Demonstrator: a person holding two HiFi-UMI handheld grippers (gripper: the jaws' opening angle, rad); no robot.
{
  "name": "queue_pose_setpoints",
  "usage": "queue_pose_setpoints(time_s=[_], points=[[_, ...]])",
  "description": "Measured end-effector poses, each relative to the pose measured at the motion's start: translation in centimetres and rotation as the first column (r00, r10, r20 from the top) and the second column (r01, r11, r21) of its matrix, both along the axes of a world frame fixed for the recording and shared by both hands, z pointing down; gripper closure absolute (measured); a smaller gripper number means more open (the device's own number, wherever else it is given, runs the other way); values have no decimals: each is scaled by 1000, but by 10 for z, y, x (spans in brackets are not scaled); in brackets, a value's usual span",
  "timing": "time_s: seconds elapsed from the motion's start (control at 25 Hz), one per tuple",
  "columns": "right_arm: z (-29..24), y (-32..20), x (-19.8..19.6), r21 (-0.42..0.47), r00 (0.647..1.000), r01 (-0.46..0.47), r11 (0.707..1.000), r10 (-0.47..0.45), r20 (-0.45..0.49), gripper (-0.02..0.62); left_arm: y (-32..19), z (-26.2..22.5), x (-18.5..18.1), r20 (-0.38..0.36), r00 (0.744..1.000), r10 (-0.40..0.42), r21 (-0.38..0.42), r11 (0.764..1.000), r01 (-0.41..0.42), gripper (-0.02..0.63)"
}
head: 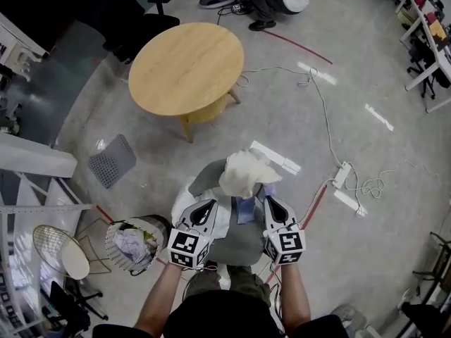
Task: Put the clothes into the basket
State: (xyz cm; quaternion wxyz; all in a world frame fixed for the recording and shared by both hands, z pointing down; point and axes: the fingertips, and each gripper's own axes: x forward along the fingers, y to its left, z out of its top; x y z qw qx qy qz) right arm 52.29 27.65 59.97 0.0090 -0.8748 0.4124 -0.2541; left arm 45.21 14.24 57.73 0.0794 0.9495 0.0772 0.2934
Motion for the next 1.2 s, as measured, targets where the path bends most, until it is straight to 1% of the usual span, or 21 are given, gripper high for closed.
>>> queue_pose_setpoints(time_s=[0.08,0.16,0.28,0.4,0.44,0.48,0.52,0.68,0.8,0.88,0.96,1.2], points=[[7,-1,6,2,1000,-4,1000,4,4,568,-3,7,2,18,1000,-1,6,1000,0,600],[14,-4,10,-3,1000,12,1000,-12,8,567,-5,12,4,29,1000,-3,7,1000,3,600],[25,-7,16,-22,999,39,999,-38,13,566,-6,16,6,42,999,-6,2,1000,6,600],[37,-11,22,-41,999,43,998,-42,24,564,-7,19,7,52,999,-11,1,1000,11,600],[42,-13,23,-41,998,46,998,-45,35,544,-8,20,7,55,998,-13,3,1000,13,600],[48,-15,24,-40,997,50,998,-48,52,472,-9,22,7,60,998,-15,5,1000,15,600],[53,-17,26,-40,996,52,998,-50,68,425,-10,24,7,65,998,-17,9,1000,17,600],[71,-19,36,-66,995,42,997,-36,90,350,-15,29,8,82,996,-32,13,999,31,600],[79,-23,41,-48,992,39,998,-33,121,302,-21,35,5,105,993,-52,26,998,50,600],[85,-28,41,-44,988,47,998,-40,148,277,-27,38,3,119,991,-69,30,997,65,600],[91,-33,43,-53,985,56,997,-47,164,267,-32,40,2,131,988,-86,30,996,83,600],[110,-44,44,-101,983,73,992,-55,177,262,-44,45,-1,151,979,-134,-15,990,138,600]])
